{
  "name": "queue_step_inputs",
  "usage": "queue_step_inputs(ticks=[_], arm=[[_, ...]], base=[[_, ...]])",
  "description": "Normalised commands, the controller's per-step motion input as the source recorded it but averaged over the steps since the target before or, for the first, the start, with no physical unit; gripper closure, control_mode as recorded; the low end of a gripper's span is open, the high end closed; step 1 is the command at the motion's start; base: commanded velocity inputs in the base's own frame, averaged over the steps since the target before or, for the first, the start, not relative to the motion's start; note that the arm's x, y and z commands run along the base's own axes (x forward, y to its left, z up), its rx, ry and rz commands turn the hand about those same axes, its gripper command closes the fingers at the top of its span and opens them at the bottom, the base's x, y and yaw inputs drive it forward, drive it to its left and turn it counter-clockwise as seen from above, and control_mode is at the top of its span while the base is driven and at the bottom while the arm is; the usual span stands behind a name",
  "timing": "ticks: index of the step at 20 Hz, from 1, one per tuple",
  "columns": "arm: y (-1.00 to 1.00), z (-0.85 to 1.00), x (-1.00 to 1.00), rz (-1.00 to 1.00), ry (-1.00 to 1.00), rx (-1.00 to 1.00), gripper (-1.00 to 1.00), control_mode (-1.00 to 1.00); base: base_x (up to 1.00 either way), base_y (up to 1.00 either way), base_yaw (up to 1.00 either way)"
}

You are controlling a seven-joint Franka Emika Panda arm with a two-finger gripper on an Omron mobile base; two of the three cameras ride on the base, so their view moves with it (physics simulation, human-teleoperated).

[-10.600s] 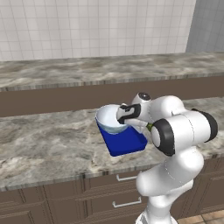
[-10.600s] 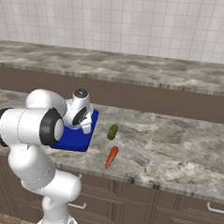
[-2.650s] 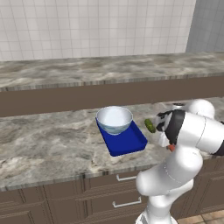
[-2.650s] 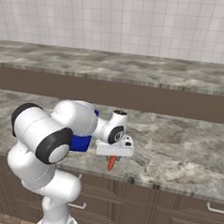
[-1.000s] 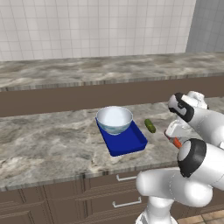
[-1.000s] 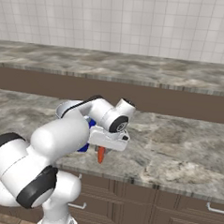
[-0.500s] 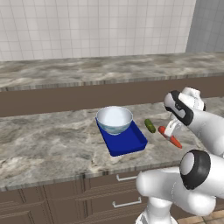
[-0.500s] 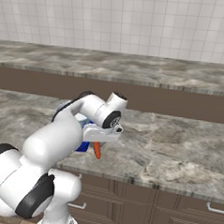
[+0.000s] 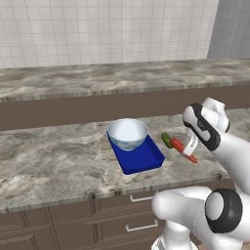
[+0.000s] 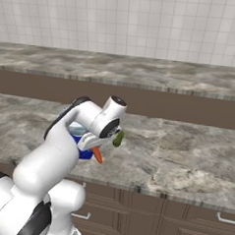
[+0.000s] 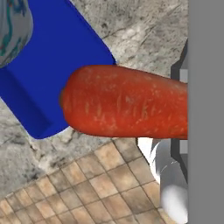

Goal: Place the two vegetables and bowl onto the tray for setting up a vegetable dip station.

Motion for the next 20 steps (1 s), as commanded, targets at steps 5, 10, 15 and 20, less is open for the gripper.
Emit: queue_step_inputs(ticks=[5, 10, 15, 20], arm=[[0.23, 0.13, 0.04, 0.23, -0.09, 0.09, 1.0, -1.0], [0.21, 0.1, 0.07, 0.19, -0.03, 0.04, 1.0, -1.0], [0.18, 0.04, 0.09, 0.24, -0.02, 0.01, 1.0, -1.0], [0.14, 0.0, 0.08, 0.25, -0.08, 0.0, 1.0, -1.0]], base=[[0.0, 0.0, 0.0], [0.0, 0.0, 0.0], [0.0, 0.0, 0.0], [0.0, 0.0, 0.0]])
